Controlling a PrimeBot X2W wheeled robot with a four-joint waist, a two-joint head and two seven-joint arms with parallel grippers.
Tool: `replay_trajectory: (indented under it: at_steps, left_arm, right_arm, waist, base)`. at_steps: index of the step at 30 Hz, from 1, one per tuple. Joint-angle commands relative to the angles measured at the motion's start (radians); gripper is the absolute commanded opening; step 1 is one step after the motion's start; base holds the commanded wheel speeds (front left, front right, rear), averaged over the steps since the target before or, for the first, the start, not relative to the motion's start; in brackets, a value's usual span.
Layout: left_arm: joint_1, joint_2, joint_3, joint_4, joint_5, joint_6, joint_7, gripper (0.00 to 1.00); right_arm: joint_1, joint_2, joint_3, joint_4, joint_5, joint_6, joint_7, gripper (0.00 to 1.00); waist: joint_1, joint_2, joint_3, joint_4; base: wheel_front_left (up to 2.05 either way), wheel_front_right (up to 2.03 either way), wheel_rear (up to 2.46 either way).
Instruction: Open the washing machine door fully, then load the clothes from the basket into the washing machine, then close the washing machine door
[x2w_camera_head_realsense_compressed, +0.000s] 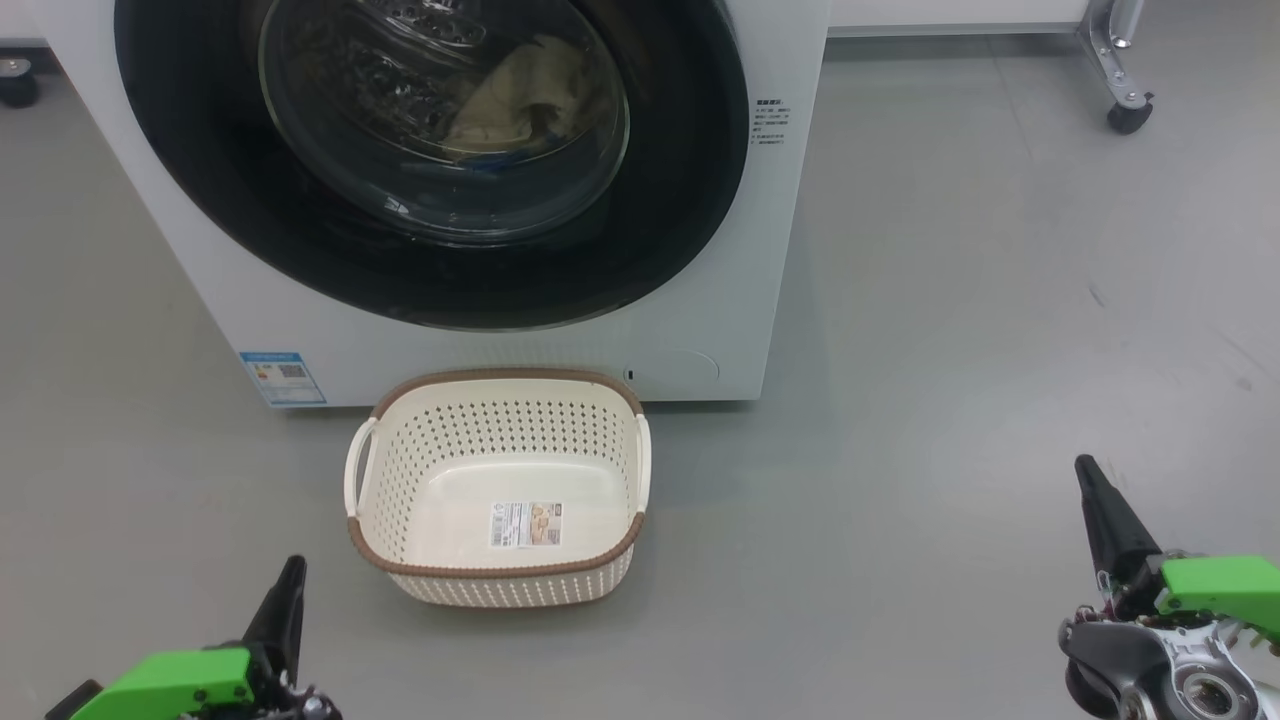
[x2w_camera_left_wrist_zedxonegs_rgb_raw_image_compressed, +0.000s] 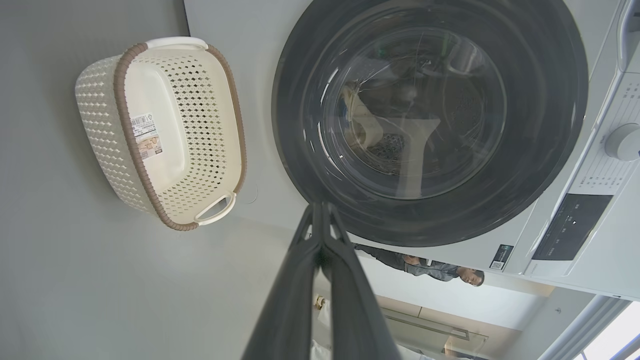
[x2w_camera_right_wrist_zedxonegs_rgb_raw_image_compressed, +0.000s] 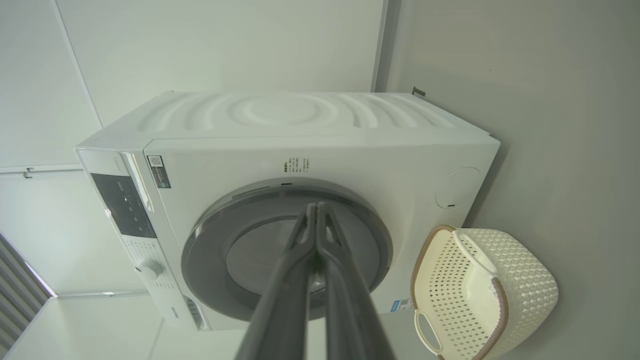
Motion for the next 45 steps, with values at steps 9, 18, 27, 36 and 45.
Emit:
replay_trajectory:
  at_steps: [9, 18, 27, 36, 45]
  left_arm:
    - [-0.057, 0.016, 0.037, -0.027, -0.030, -0.007, 0.011, 0.00]
    - [-0.057, 0.016, 0.037, -0.027, -0.030, -0.007, 0.011, 0.00]
    - [-0.057, 0.016, 0.037, -0.027, -0.030, -0.007, 0.011, 0.00]
    - [-0.057, 0.016, 0.037, -0.027, -0.030, -0.007, 0.011, 0.00]
    - [-0.057, 0.016, 0.037, -0.027, -0.030, -0.007, 0.011, 0.00]
  right_arm:
    - [-0.056, -0.004, 0.007, -0.037, 0.030, -0.003, 0.015, 0.00]
    - [-0.056, -0.002, 0.004, -0.036, 0.028, -0.003, 0.017, 0.00]
    - [-0.057, -0.001, 0.002, -0.036, 0.026, -0.003, 0.019, 0.00]
    - [-0.057, 0.001, 0.000, -0.036, 0.024, -0.003, 0.021, 0.00]
    - [-0.057, 0.002, -0.002, -0.036, 0.022, -0.003, 0.022, 0.00]
  waist:
    - [0.0000, 0.0000, 0.000, 0.001]
    - [0.0000, 0.0000, 0.000, 0.001]
    - [0.0000, 0.0000, 0.000, 0.001]
    - [0.0000, 0.0000, 0.000, 0.001]
    - [0.0000, 0.0000, -0.001, 0.001]
  base:
    - [0.00, 0.00, 0.00]
    - [0.00, 0.00, 0.00]
    - [0.00, 0.00, 0.00]
    - [0.00, 0.00, 0.00]
    - [0.00, 0.00, 0.00]
